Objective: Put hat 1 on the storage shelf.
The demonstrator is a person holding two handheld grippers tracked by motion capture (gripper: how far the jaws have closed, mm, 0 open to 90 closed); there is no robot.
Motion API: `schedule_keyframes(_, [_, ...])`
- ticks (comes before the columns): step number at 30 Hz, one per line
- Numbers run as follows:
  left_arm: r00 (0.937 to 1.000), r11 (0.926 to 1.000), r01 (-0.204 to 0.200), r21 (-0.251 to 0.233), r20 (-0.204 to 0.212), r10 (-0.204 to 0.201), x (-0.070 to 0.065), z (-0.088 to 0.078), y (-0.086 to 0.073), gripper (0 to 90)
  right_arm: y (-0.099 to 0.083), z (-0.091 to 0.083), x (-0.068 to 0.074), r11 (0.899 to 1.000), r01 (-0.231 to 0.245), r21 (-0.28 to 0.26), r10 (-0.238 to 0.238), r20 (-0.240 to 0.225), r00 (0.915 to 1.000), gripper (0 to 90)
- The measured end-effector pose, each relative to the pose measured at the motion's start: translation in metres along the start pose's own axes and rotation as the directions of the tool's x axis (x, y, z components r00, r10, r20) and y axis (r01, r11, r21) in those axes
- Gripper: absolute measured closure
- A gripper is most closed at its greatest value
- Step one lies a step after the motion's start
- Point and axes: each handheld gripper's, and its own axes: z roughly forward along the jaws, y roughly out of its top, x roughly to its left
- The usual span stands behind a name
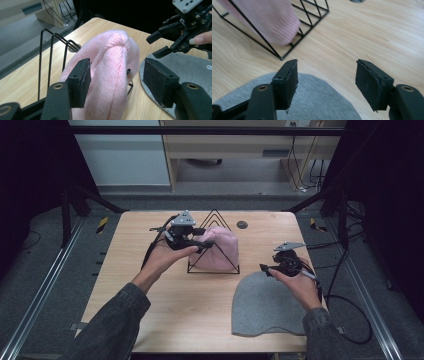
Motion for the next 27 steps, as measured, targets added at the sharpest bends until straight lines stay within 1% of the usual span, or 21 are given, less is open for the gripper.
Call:
schedule_keyframes(1, [0.9999,0.9999,-0.009,0.005,-0.009,0.009,-0.001,-0.002,0.0,36.8,-0.002,-0.001,-0.003,1.0,0.001,0.004,-0.001,0.003,1.0,33.3])
schedule_keyframes(3, [0.9997,0.9999,-0.014,0.003,-0.021,0.014,-0.003,-0.006,-0.002,33.2,-0.006,-0.002,-0.007,1.0,-0.018,0.019,0.018,0.005,0.9998,31.4])
schedule_keyframes(4, [0.9993,0.9996,-0.024,0.013,-0.028,0.024,-0.004,-0.009,-0.003,32.2,-0.008,-0.003,-0.01,0.999,-0.022,0.024,0.022,0.008,0.9997,31.5])
schedule_keyframes(7, [0.9985,0.9993,-0.033,0.015,-0.044,0.034,-0.007,-0.014,-0.007,30.3,-0.013,-0.004,-0.015,0.999,-0.033,0.034,0.033,0.014,0.9994,34.3])
schedule_keyframes(8, [0.9973,0.9983,-0.052,0.027,-0.051,0.053,-0.01,-0.02,-0.011,27.8,-0.018,-0.004,-0.02,0.998,-0.033,0.051,0.031,0.022,0.9993,37.4])
schedule_keyframes(10, [0.9973,0.9982,-0.051,0.03,-0.05,0.053,-0.011,-0.023,-0.015,25.3,-0.02,-0.004,-0.021,0.998,-0.038,0.058,0.037,0.025,0.999,39.1])
schedule_keyframes(11, [0.997,0.998,-0.051,0.037,-0.057,0.053,-0.013,-0.026,-0.019,25.3,-0.023,-0.004,-0.022,0.997,-0.042,0.067,0.04,0.028,0.9988,41.2])
schedule_keyframes(12, [0.9969,0.9984,-0.04,0.04,-0.067,0.043,-0.015,-0.031,-0.026,21.1,-0.029,-0.005,-0.026,0.995,-0.044,0.084,0.041,0.031,0.9987,44.3])
schedule_keyframes(13, [0.9969,0.9984,-0.04,0.04,-0.067,0.043,-0.015,-0.031,-0.026,20.1,-0.029,-0.005,-0.026,0.995,-0.044,0.084,0.041,0.031,0.9987,44.3])
schedule_keyframes(14, [0.9964,0.9983,-0.036,0.045,-0.076,0.039,-0.016,-0.035,-0.032,20.1,-0.031,-0.005,-0.027,0.995,-0.044,0.09,0.041,0.032,0.9986,45.8])
schedule_keyframes(15, [0.9945,0.9979,-0.027,0.059,-0.099,0.033,-0.016,-0.039,-0.039,17.1,-0.036,-0.006,-0.03,0.993,-0.054,0.102,0.051,0.035,0.9981,48.3])
schedule_keyframes(16, [0.9935,0.9969,-0.026,0.075,-0.108,0.034,-0.017,-0.04,-0.043,16.4,-0.038,-0.006,-0.032,0.993,-0.056,0.102,0.052,0.034,0.998,48.6])
schedule_keyframes(18, [0.9932,0.9954,-0.018,0.094,-0.113,0.029,-0.016,-0.043,-0.053,14.6,-0.042,-0.006,-0.034,0.991,-0.068,0.111,0.064,0.035,0.9973,49.5])
schedule_keyframes(21, [0.9929,0.9932,-0.004,0.116,-0.118,0.018,-0.015,-0.045,-0.065,14.5,-0.047,-0.004,-0.036,0.989,-0.076,0.129,0.072,0.035,0.9968,49.8])
schedule_keyframes(23, [0.9924,0.9905,0.006,0.138,-0.123,0.011,-0.015,-0.045,-0.073,14.4,-0.049,-0.001,-0.037,0.986,-0.086,0.144,0.082,0.033,0.996,48.7])
schedule_keyframes(25, [0.9914,0.9871,0.004,0.16,-0.13,0.017,-0.015,-0.046,-0.082,14.2,-0.051,0.001,-0.038,0.983,-0.096,0.154,0.092,0.034,0.9952,48.0])
schedule_keyframes(27, [0.9915,0.9855,0.014,0.169,-0.13,0.008,-0.015,-0.046,-0.09,14.2,-0.053,0.003,-0.039,0.982,-0.096,0.163,0.092,0.031,0.9953,48.1])
